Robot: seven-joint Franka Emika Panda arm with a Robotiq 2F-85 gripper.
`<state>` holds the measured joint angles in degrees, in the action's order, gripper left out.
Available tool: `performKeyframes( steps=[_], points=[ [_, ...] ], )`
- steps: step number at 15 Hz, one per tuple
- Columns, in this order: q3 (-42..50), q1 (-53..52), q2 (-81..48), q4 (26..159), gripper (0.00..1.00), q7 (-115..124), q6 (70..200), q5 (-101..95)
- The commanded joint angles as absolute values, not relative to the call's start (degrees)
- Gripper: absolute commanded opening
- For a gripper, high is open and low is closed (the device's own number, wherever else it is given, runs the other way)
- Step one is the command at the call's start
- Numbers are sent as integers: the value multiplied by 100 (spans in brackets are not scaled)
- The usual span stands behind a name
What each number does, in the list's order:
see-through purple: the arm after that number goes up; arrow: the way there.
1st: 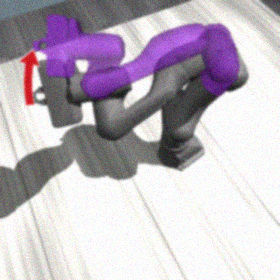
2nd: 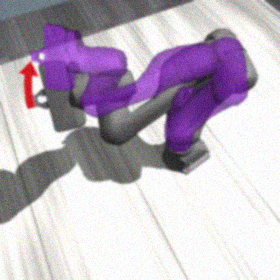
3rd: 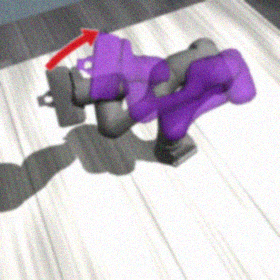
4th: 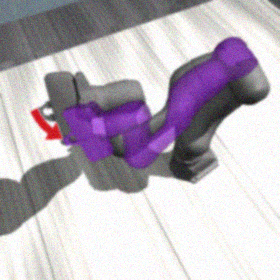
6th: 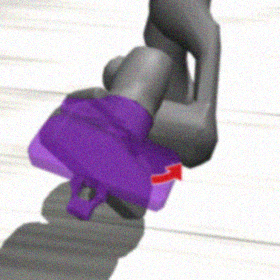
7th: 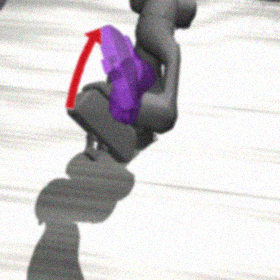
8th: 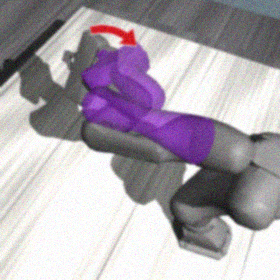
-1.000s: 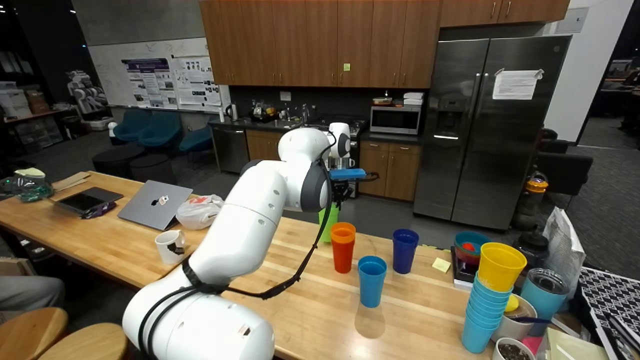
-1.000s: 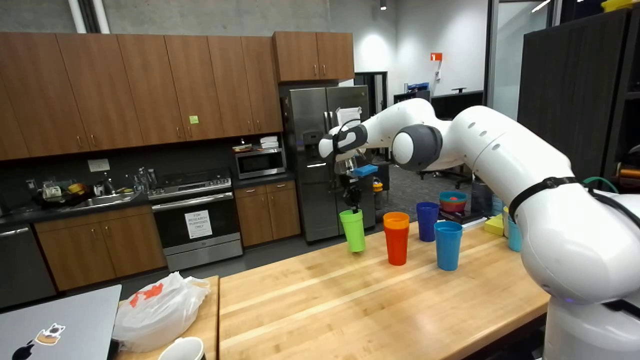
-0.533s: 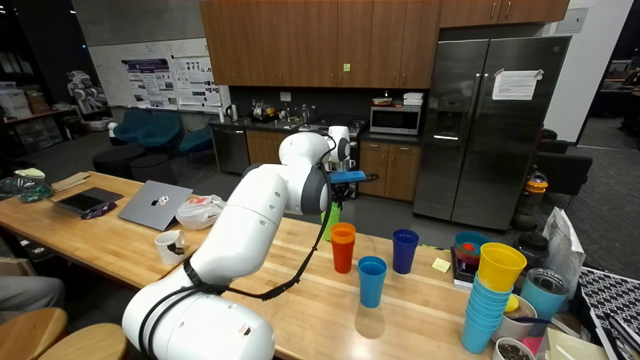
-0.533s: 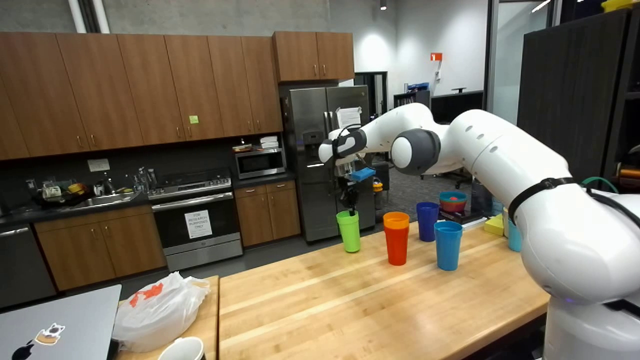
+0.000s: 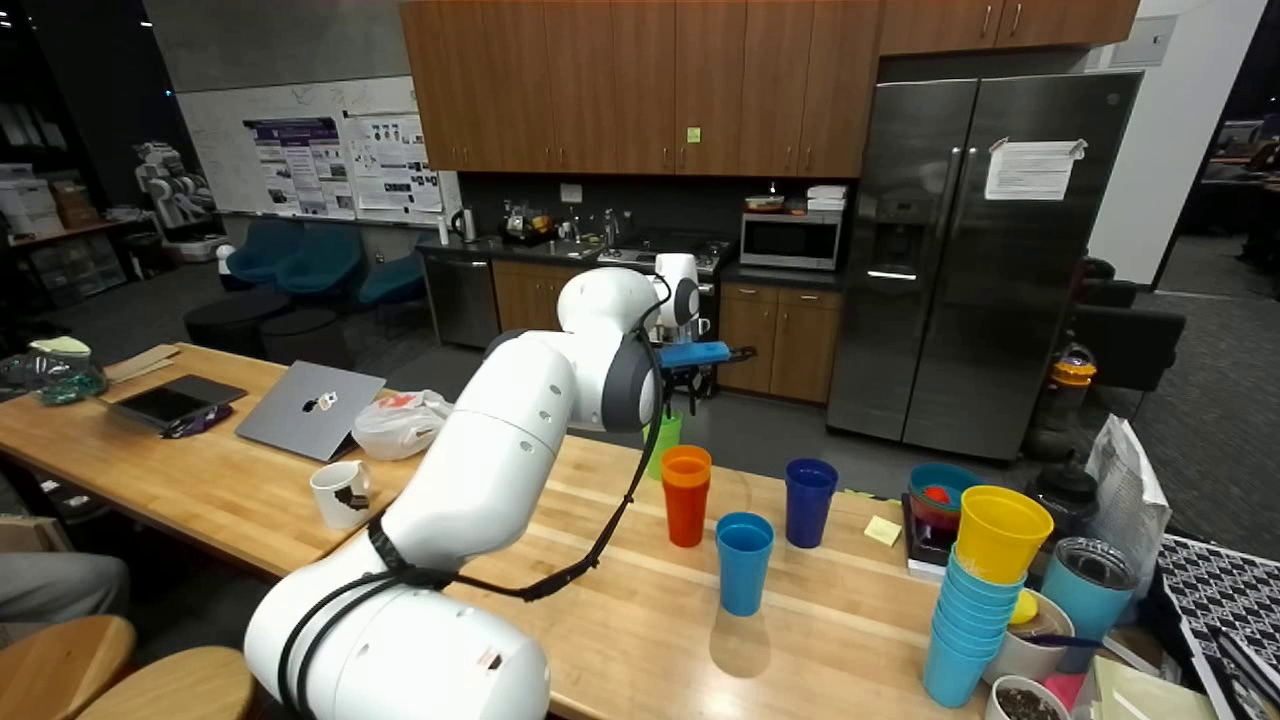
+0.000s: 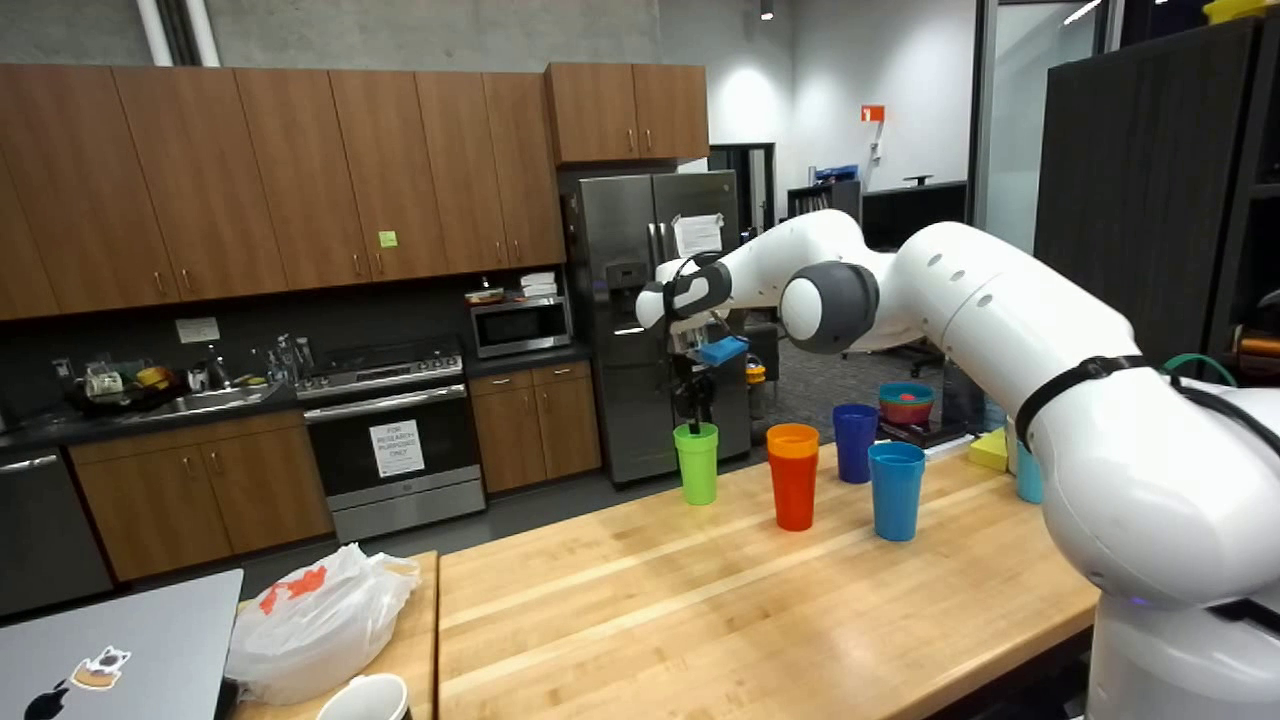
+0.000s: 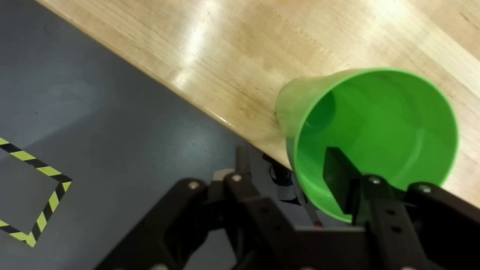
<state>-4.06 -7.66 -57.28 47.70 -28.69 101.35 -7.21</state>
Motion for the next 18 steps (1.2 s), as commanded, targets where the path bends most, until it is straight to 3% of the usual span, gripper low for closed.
performKeyframes(
  steps=[1, 2, 4, 12, 18],
  points=[
    [-295, -715, -5432, 4824, 87, -2809, 10168, -807],
    [-261, -697, -5346, 4837, 94, -2797, 10140, -813],
    [-184, -639, -5075, 4927, 100, -2797, 10151, -810],
    [17, -483, -4018, 5582, 100, -2745, 10338, -790],
    [2, -551, -3173, 6901, 100, -2480, 10671, -769]
  ],
)
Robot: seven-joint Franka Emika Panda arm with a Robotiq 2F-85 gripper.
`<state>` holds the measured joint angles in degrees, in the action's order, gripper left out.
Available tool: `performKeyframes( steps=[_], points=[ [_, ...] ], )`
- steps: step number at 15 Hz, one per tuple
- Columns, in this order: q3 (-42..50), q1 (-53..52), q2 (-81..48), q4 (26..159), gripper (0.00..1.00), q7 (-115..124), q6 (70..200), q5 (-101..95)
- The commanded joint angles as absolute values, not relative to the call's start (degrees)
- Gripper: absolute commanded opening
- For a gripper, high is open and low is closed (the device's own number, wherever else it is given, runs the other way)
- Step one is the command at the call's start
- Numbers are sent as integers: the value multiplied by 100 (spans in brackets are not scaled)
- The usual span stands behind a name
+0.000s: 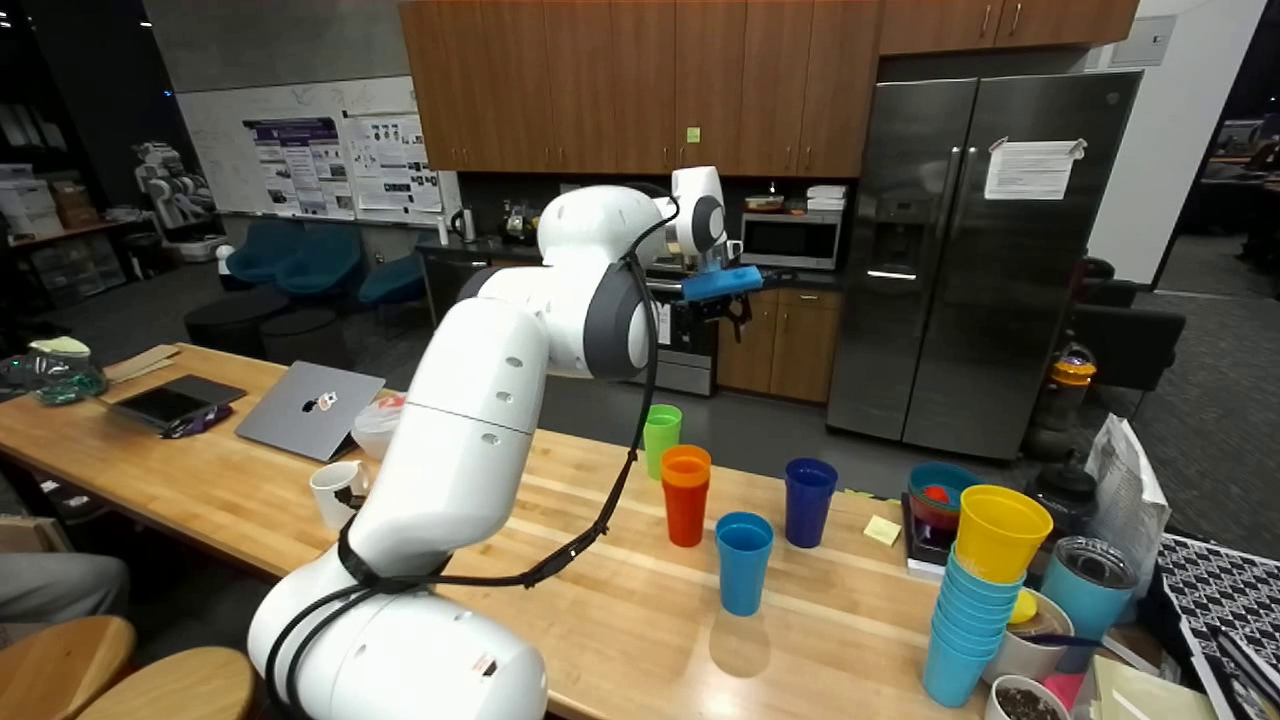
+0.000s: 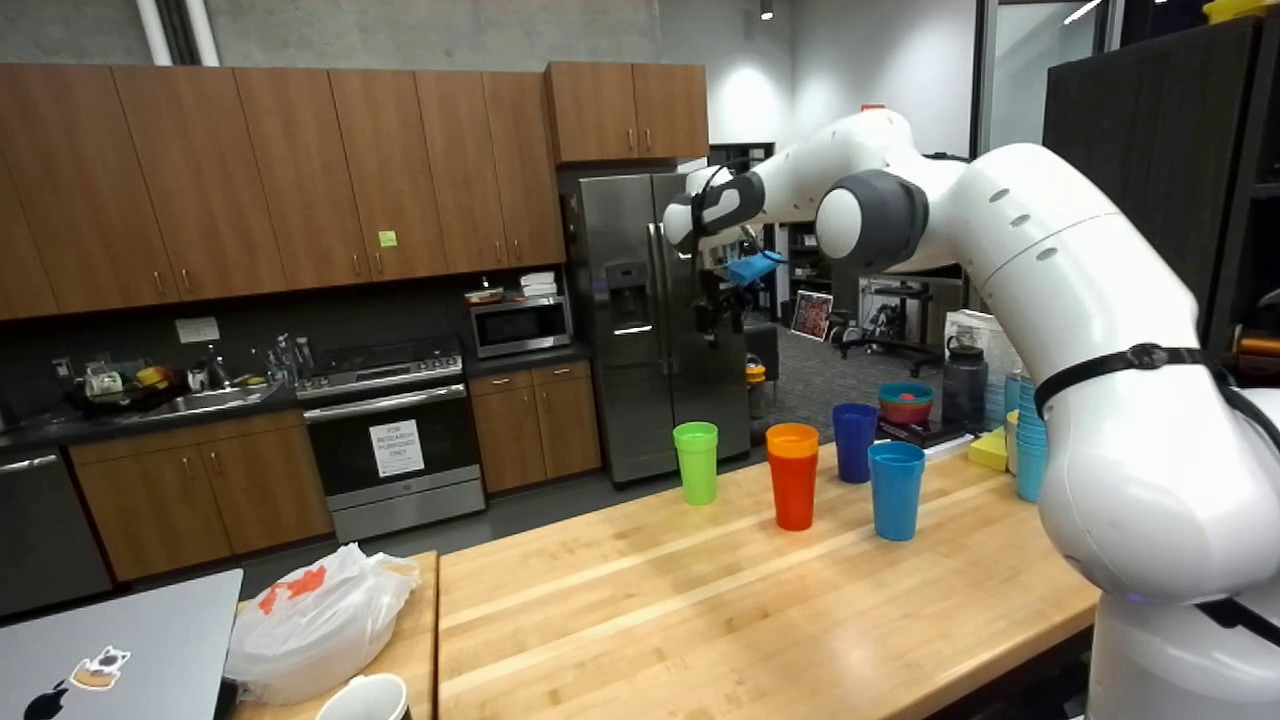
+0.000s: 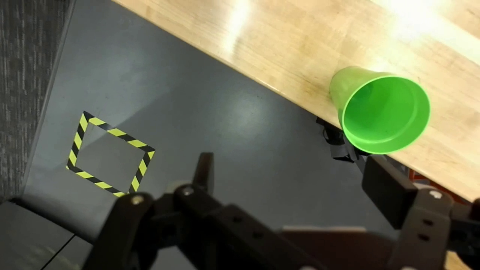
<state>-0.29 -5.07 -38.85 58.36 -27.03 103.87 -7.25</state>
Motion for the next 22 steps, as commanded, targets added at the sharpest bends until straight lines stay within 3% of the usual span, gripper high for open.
performKeyframes(
  steps=[1, 22],
  points=[
    [5, -566, -3011, 7166, 100, -2402, 10743, -771],
    [-22, -31, 14, 12766, 100, -1563, 12711, -631]
  ],
)
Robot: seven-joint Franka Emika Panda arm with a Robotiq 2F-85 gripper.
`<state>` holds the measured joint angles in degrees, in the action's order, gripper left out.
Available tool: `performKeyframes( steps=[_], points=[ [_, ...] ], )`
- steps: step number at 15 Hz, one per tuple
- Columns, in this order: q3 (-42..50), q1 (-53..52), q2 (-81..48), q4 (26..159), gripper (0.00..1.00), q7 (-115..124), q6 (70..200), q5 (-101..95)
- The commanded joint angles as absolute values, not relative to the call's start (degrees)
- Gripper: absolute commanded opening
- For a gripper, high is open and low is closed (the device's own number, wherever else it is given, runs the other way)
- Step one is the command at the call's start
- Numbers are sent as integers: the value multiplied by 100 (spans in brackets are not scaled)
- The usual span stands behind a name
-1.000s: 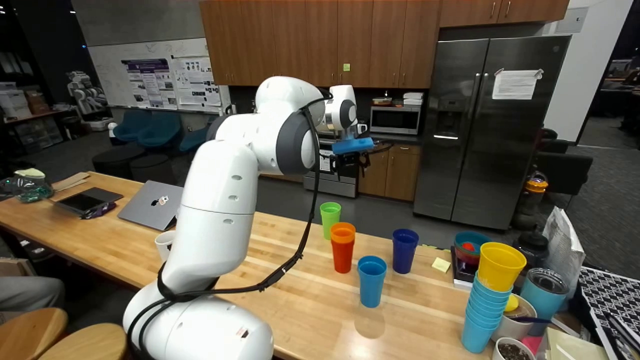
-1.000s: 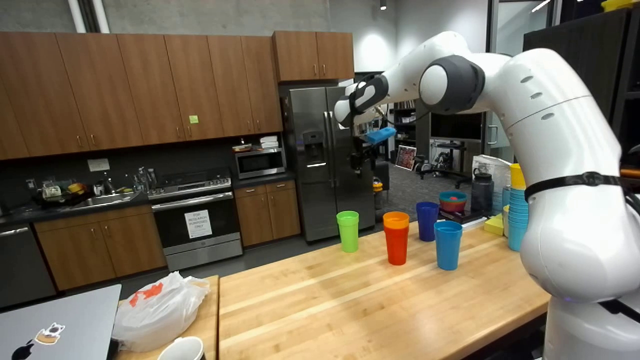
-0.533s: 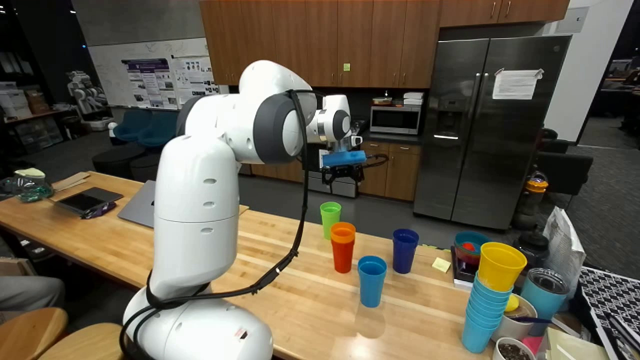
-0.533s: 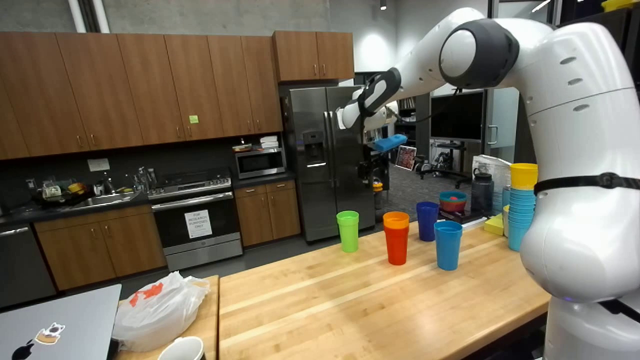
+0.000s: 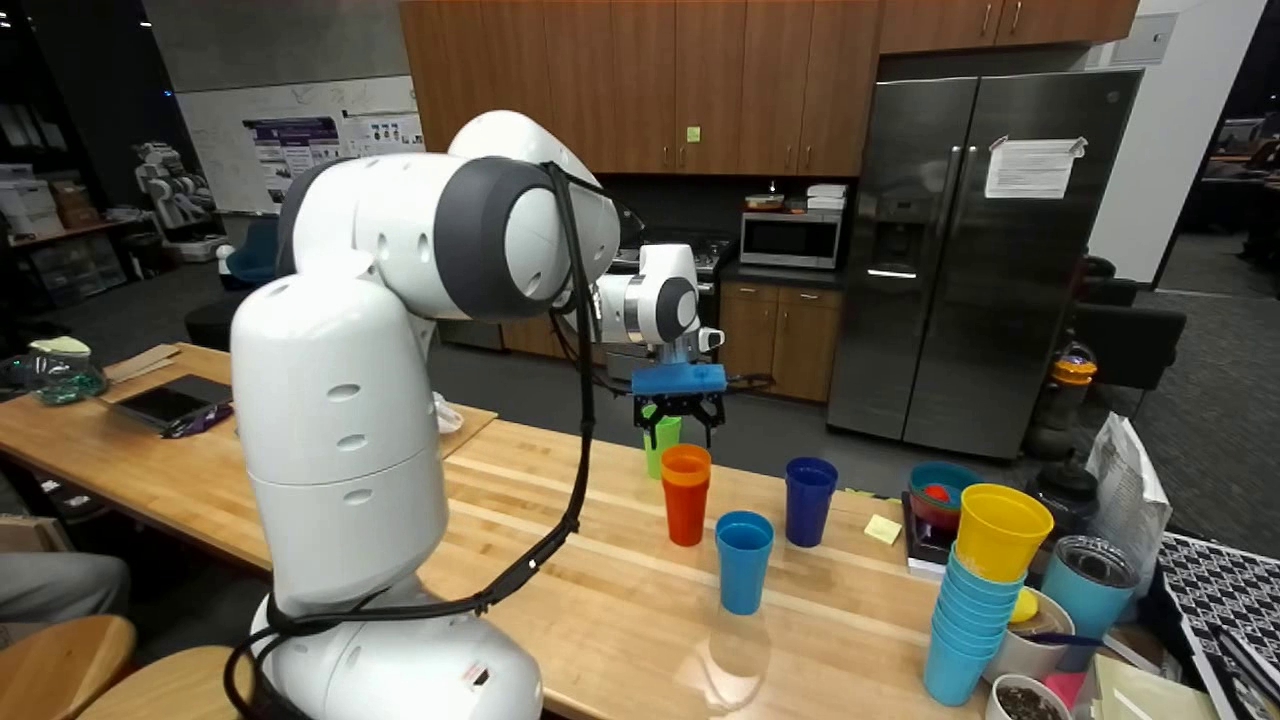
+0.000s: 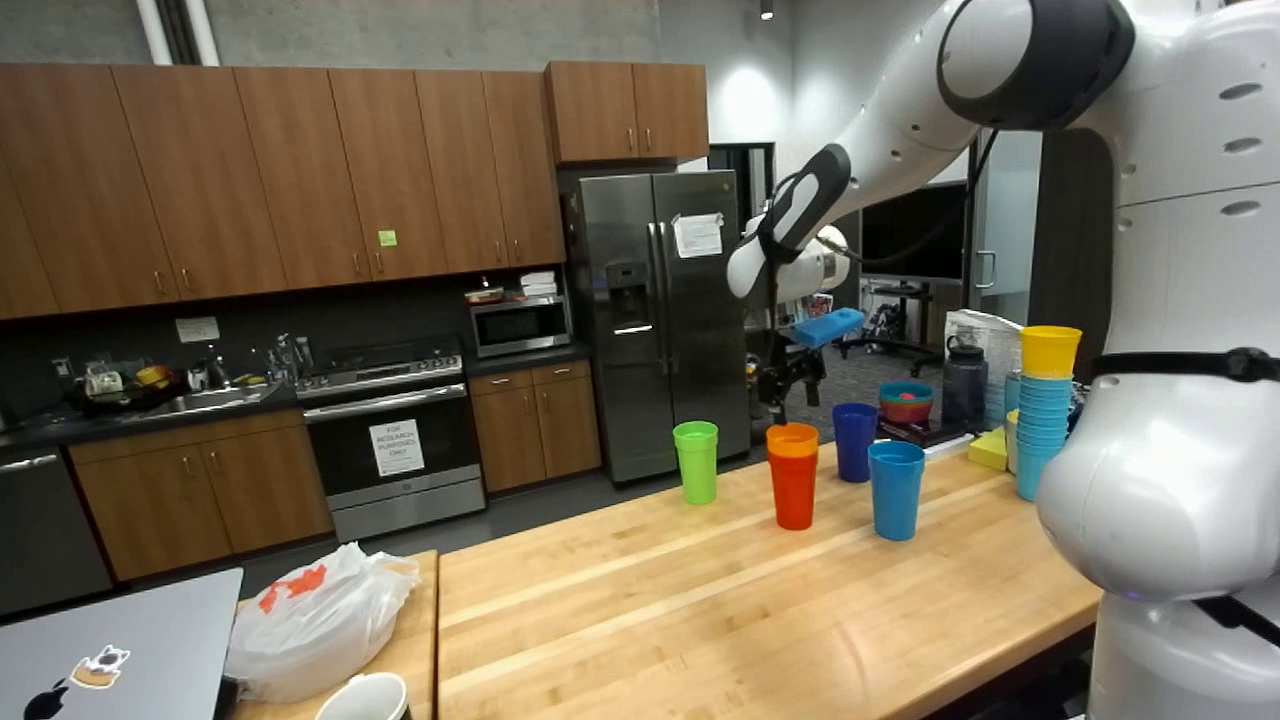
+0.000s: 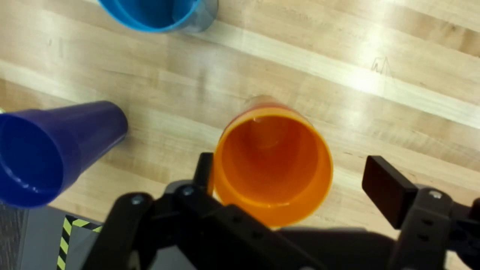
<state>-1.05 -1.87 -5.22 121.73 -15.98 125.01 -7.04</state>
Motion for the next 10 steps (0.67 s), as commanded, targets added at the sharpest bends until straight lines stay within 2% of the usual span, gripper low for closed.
performKeyframes(
  steps=[1, 10],
  points=[
    [30, 29, 170, 12839, 100, -1558, 12709, -668],
    [172, 150, 605, 13071, 100, -1483, 12815, -787]
  ],
)
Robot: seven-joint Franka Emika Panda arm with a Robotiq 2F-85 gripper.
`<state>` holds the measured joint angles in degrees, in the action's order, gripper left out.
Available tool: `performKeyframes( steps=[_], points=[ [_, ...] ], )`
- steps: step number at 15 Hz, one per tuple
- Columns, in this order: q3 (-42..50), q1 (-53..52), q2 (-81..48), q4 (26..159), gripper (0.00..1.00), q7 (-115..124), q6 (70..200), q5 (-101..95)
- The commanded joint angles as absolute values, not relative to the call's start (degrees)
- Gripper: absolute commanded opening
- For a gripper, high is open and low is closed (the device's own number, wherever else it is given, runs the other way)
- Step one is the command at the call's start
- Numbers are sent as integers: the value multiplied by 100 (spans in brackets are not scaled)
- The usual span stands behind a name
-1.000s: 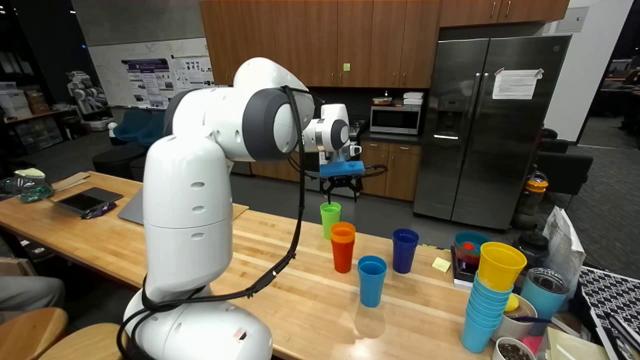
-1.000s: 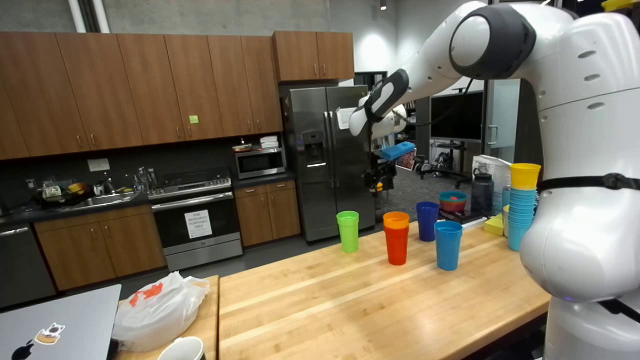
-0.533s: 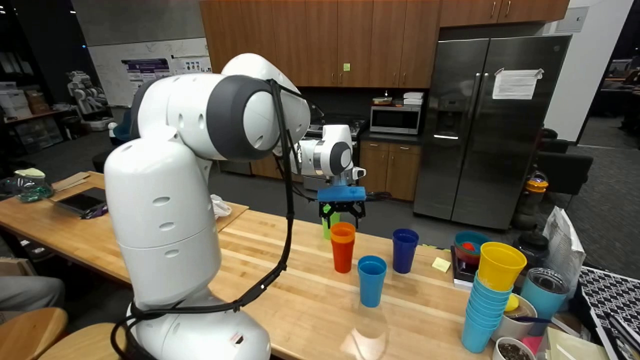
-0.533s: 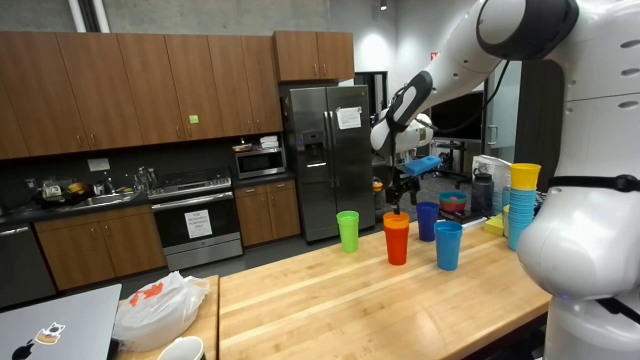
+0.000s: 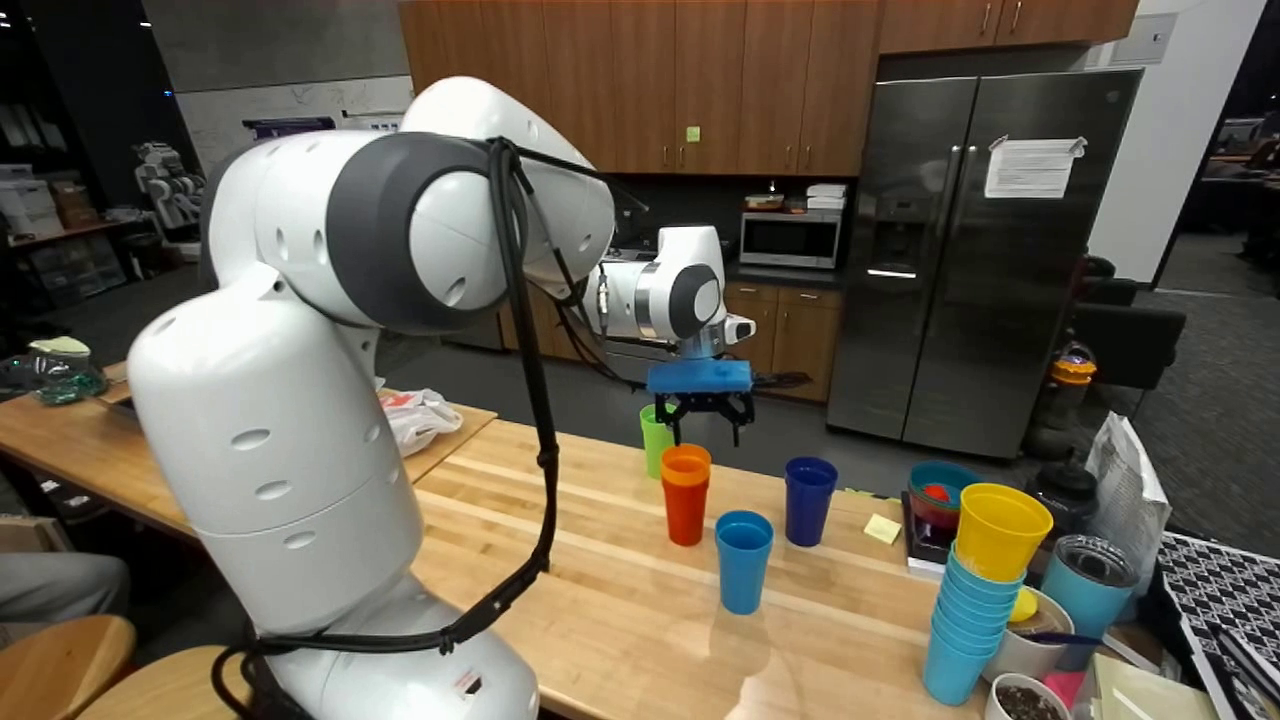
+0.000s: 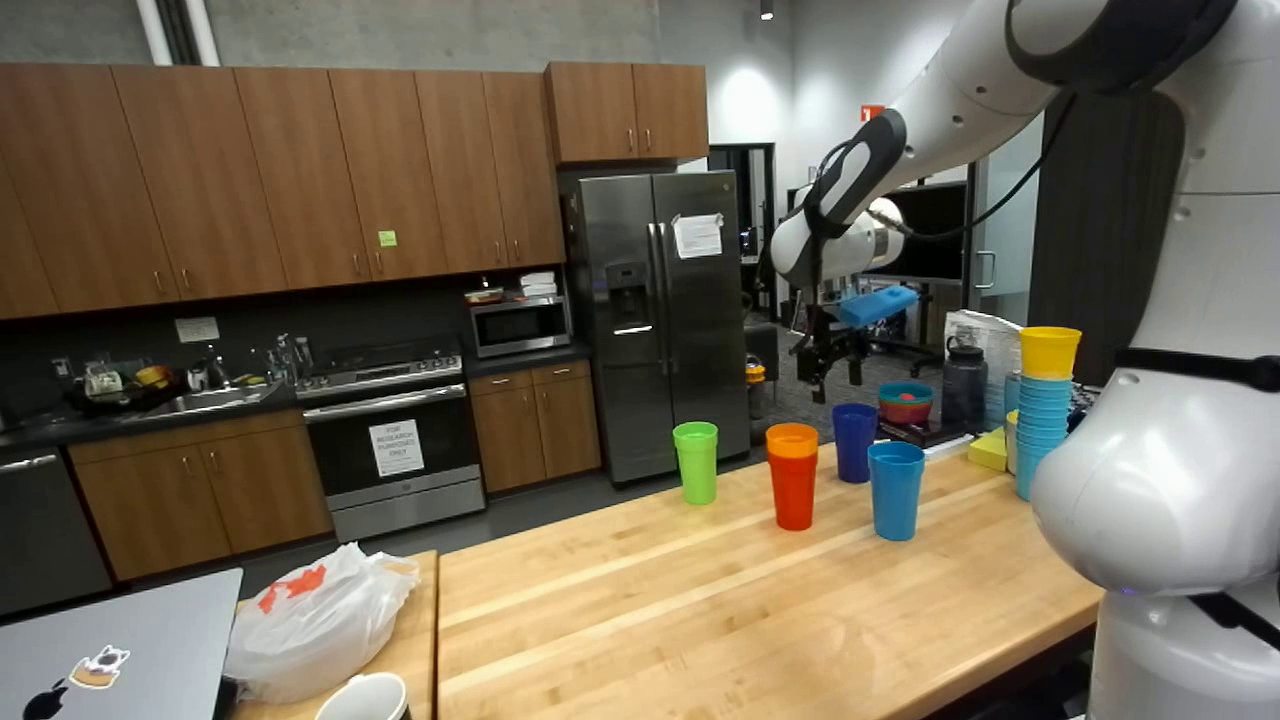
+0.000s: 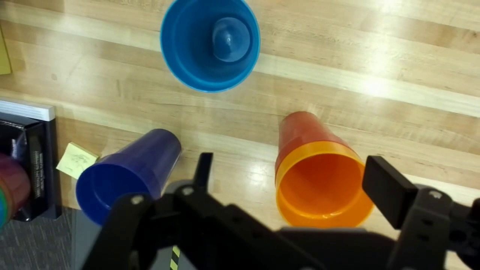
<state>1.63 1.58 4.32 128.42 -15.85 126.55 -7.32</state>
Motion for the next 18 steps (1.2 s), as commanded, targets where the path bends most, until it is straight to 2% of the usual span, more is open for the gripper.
performKeyframes(
  steps=[1, 18],
  points=[
    [183, 157, 586, 13093, 100, -1501, 12851, -748],
    [383, 280, 316, 13175, 100, -1584, 13105, -576]
  ],
)
